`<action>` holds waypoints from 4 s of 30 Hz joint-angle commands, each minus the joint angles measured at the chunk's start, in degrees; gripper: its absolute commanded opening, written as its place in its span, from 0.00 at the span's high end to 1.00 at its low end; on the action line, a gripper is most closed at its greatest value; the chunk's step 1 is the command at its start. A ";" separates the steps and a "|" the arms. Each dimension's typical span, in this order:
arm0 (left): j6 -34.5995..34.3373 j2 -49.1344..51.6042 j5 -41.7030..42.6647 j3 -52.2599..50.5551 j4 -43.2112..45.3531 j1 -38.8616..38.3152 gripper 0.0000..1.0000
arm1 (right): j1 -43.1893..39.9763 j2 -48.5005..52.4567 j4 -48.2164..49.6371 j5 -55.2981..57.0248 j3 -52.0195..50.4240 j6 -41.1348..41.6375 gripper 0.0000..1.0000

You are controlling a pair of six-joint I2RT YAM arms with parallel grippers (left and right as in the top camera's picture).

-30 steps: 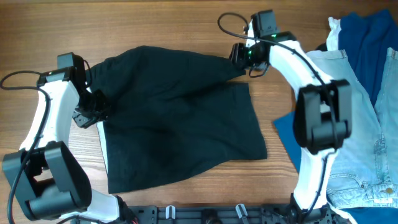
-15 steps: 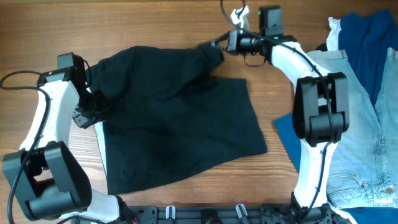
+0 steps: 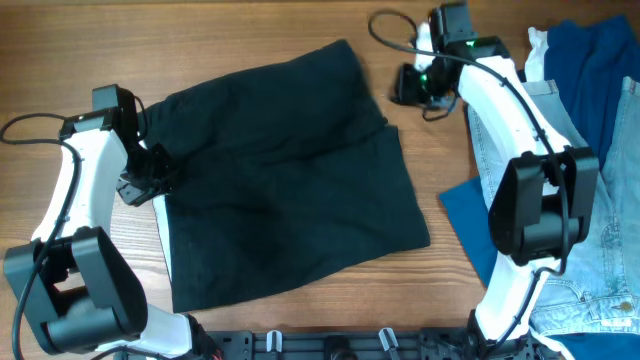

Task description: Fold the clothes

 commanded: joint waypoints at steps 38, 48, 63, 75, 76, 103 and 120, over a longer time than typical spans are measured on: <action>-7.58 0.83 -3.72 -0.33 5.53 0.24 0.46 | -2.08 5.29 12.79 6.10 -0.17 14.34 0.87; 6.40 0.81 13.64 -0.37 -0.13 0.24 0.35 | -2.12 -9.20 -10.27 6.27 -0.20 8.94 0.29; 3.28 0.92 15.08 -14.14 11.50 -14.60 0.83 | 5.88 -9.18 -4.44 -10.95 -27.65 5.11 0.50; -1.86 6.64 12.31 -18.21 29.88 -14.86 0.86 | 7.58 -9.03 17.64 -9.84 -34.18 8.22 0.61; -2.03 7.89 12.31 -18.21 31.65 -14.86 0.85 | 7.58 -9.03 20.02 -9.35 -34.18 8.63 0.62; -5.31 -5.73 15.08 -9.49 -1.38 -1.92 0.18 | 5.33 -23.98 -3.39 -5.29 -27.08 24.39 0.02; -18.34 -5.75 4.15 -26.51 14.12 0.46 0.59 | 5.33 -25.62 -10.71 -7.21 -30.60 34.82 0.00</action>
